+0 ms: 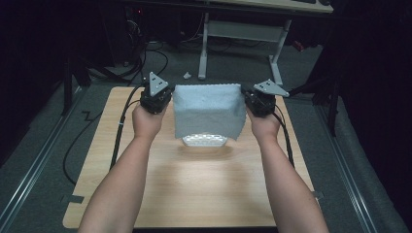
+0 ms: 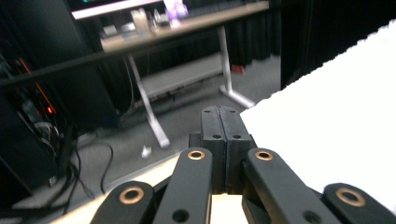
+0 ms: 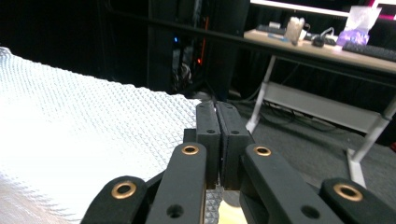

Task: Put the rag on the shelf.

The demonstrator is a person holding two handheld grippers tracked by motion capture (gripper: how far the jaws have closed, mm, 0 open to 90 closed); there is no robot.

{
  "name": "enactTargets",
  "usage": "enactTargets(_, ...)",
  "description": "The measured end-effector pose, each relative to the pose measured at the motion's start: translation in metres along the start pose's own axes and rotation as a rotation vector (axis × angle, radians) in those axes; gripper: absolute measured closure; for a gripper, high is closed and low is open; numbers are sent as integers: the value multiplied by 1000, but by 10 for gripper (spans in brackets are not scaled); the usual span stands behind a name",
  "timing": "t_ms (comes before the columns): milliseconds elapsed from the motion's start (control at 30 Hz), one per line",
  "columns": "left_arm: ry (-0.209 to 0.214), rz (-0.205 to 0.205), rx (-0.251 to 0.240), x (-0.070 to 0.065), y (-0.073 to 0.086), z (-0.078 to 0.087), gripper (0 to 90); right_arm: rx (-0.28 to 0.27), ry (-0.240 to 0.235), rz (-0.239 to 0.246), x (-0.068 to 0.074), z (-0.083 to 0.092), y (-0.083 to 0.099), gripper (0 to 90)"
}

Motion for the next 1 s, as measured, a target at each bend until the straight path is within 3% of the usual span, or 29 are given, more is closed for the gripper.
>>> enactTargets(67, 2, -9, 13, -1, 9, -3, 900, 18, -11, -8, 1, -3, 9, 898)
enactTargets(333, 17, 36, 58, -2, 35, -11, 900, 53, -41, -31, 4, -9, 29, 897)
enactTargets(500, 36, 72, 95, -3, 60, -13, 900, 100, -79, -43, 12, -17, 52, 898)
enactTargets(633, 48, 87, 118, -6, 73, -14, 900, 107, -82, -67, 15, -18, 64, 897)
enactTargets(1000, 78, 116, 142, -12, 97, -11, 900, 116, -116, -82, 29, -19, 78, 896)
Point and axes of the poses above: each handheld gripper's, and its own axes: z roughly backward along the jaws, y roughly out of its underside, x roughly to its left, the point moved 8 cm from there along -z, roughly forward along the jaws, and after that the axes turned 11 degrees about z, right-handed, at the moved point
